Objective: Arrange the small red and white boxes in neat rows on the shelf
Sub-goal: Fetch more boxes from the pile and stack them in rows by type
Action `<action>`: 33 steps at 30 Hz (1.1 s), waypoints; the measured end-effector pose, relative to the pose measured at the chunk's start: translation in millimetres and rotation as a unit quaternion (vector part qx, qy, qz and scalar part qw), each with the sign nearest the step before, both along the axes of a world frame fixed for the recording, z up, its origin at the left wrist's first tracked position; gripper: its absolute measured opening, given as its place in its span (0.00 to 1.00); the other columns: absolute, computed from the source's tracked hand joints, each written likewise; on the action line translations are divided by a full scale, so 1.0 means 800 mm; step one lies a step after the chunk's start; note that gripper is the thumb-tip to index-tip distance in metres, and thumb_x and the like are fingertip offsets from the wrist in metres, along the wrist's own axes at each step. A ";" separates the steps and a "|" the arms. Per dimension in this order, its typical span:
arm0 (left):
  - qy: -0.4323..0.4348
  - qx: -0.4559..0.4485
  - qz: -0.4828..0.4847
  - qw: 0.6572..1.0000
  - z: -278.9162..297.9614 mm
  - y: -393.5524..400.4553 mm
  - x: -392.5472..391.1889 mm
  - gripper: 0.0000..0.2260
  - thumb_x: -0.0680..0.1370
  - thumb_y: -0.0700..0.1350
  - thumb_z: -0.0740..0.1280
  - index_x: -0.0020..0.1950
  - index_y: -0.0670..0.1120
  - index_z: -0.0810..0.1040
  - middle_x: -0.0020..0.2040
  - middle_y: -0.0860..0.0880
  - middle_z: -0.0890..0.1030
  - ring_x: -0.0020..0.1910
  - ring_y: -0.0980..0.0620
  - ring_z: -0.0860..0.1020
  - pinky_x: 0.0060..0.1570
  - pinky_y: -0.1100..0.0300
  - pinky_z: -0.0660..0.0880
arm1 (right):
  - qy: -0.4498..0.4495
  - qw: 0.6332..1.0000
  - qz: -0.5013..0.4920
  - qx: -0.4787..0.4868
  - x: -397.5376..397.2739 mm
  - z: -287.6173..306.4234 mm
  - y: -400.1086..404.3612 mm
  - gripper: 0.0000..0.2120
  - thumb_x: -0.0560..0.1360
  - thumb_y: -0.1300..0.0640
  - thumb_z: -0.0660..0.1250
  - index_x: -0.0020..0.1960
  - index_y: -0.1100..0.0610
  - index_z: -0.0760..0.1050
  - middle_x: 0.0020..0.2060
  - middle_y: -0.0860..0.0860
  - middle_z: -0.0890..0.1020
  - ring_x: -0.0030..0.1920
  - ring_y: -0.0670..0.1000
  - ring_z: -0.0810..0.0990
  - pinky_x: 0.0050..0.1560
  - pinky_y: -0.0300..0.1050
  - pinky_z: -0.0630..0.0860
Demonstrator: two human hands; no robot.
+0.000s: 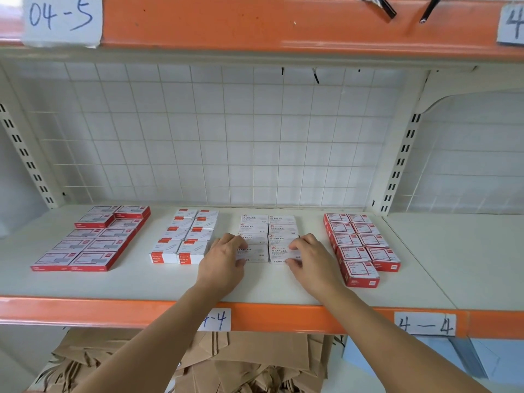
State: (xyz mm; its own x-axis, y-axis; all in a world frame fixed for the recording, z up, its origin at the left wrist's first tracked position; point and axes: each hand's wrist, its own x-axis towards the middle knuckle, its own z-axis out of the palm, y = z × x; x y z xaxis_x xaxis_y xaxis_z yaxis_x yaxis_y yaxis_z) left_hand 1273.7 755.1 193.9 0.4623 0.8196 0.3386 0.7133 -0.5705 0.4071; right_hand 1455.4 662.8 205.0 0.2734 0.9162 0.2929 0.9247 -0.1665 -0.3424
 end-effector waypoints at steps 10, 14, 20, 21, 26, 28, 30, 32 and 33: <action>0.004 0.007 -0.004 1.000 0.004 -0.003 0.001 0.12 0.76 0.40 0.66 0.58 0.48 0.76 0.61 0.53 0.74 0.58 0.50 0.72 0.45 0.60 0.73 | 0.010 1.000 0.000 -0.002 0.000 0.005 0.007 0.15 0.77 0.52 0.64 0.63 0.53 0.71 0.59 0.47 0.71 0.56 0.49 0.75 0.47 0.43 0.72; 0.007 0.009 -0.003 1.000 0.005 -0.004 0.000 0.12 0.76 0.43 0.66 0.59 0.49 0.75 0.60 0.53 0.74 0.58 0.51 0.71 0.43 0.62 0.71 | 0.002 1.000 0.001 -0.004 0.000 0.004 0.007 0.16 0.77 0.51 0.64 0.64 0.52 0.71 0.60 0.47 0.71 0.57 0.49 0.74 0.49 0.44 0.74; 0.034 0.014 -0.023 0.999 0.015 -0.008 0.020 0.18 0.76 0.58 0.63 0.64 0.53 0.72 0.61 0.56 0.74 0.62 0.54 0.69 0.55 0.57 0.69 | -0.073 0.997 -0.008 -0.007 0.008 0.009 0.002 0.21 0.78 0.44 0.59 0.67 0.51 0.68 0.63 0.47 0.72 0.62 0.51 0.71 0.56 0.45 0.71; 0.036 0.013 -0.035 0.999 0.017 -0.009 0.027 0.19 0.76 0.59 0.62 0.64 0.53 0.72 0.62 0.56 0.73 0.62 0.53 0.69 0.57 0.58 0.68 | -0.080 0.997 -0.011 -0.004 0.010 0.013 0.000 0.20 0.78 0.44 0.59 0.67 0.51 0.68 0.63 0.47 0.72 0.62 0.51 0.71 0.56 0.46 0.71; 0.047 0.008 -0.105 0.993 0.033 -0.019 0.081 0.21 0.77 0.61 0.59 0.66 0.52 0.71 0.65 0.55 0.72 0.66 0.52 0.67 0.64 0.58 0.63 | -0.107 0.993 -0.055 0.005 0.045 0.034 -0.034 0.21 0.79 0.45 0.57 0.69 0.52 0.66 0.66 0.48 0.72 0.65 0.51 0.69 0.59 0.46 0.69; 0.040 0.008 -0.133 0.990 0.043 -0.030 0.111 0.22 0.78 0.61 0.58 0.67 0.52 0.71 0.66 0.54 0.72 0.67 0.52 0.66 0.65 0.56 0.64 | -0.110 0.990 -0.086 0.003 0.072 0.040 -0.059 0.22 0.79 0.45 0.56 0.70 0.52 0.65 0.67 0.48 0.71 0.66 0.51 0.68 0.61 0.46 0.68; 0.040 0.016 -0.162 0.986 0.051 -0.048 0.144 0.22 0.78 0.61 0.57 0.68 0.52 0.70 0.67 0.53 0.71 0.68 0.52 0.65 0.65 0.54 0.64 | -0.107 0.987 -0.121 0.000 0.102 0.044 -0.089 0.23 0.79 0.45 0.56 0.71 0.52 0.65 0.68 0.48 0.71 0.67 0.51 0.67 0.62 0.46 0.67; 0.050 0.027 -0.189 0.980 0.058 -0.070 0.176 0.22 0.78 0.61 0.56 0.68 0.52 0.69 0.68 0.53 0.71 0.68 0.51 0.65 0.64 0.54 0.65 | -0.101 0.982 -0.160 -0.006 0.134 0.045 -0.122 0.22 0.79 0.45 0.56 0.71 0.52 0.64 0.69 0.48 0.70 0.67 0.50 0.67 0.62 0.45 0.67; 0.056 0.032 -0.199 0.978 0.060 -0.082 0.192 0.22 0.79 0.61 0.55 0.69 0.52 0.69 0.68 0.53 0.70 0.68 0.51 0.65 0.64 0.53 0.65 | -0.096 0.979 -0.177 -0.013 0.149 0.045 -0.140 0.22 0.80 0.46 0.55 0.71 0.52 0.64 0.69 0.48 0.70 0.68 0.50 0.67 0.62 0.45 0.67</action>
